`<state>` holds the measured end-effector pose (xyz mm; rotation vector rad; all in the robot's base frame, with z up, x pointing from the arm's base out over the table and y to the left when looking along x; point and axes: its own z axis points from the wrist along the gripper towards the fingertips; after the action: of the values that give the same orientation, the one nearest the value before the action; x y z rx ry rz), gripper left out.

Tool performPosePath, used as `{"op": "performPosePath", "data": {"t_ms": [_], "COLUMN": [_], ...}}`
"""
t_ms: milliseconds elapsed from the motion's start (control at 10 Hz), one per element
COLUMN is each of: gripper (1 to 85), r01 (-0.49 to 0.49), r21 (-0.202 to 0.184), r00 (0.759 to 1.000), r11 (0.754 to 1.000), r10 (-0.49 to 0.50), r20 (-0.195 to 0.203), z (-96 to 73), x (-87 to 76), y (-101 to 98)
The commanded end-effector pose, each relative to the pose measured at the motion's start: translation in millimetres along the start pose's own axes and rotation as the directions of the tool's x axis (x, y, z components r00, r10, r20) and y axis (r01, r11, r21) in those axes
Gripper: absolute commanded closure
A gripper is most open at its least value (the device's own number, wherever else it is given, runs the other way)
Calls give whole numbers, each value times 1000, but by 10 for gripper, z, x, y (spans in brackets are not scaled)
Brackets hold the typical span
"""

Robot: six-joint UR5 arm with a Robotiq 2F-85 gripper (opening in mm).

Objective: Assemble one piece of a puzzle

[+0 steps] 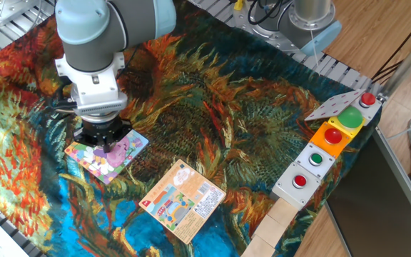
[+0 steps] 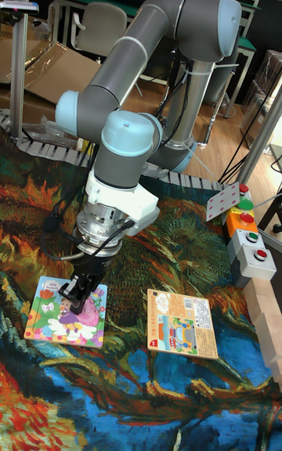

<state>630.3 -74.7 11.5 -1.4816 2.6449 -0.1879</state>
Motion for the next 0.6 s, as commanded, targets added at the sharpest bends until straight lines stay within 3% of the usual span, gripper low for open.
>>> {"op": "performPosePath", "data": {"t_ms": [0,500], "gripper": [843,843], "r01": [-7,-7], "r21": [5,3], "r00": [1000,1000], "r11": [1000,1000], "r10": [7,7], "r20": [7,11], "z": [21,34], "x": [4,-24], "y": [13,56]}}
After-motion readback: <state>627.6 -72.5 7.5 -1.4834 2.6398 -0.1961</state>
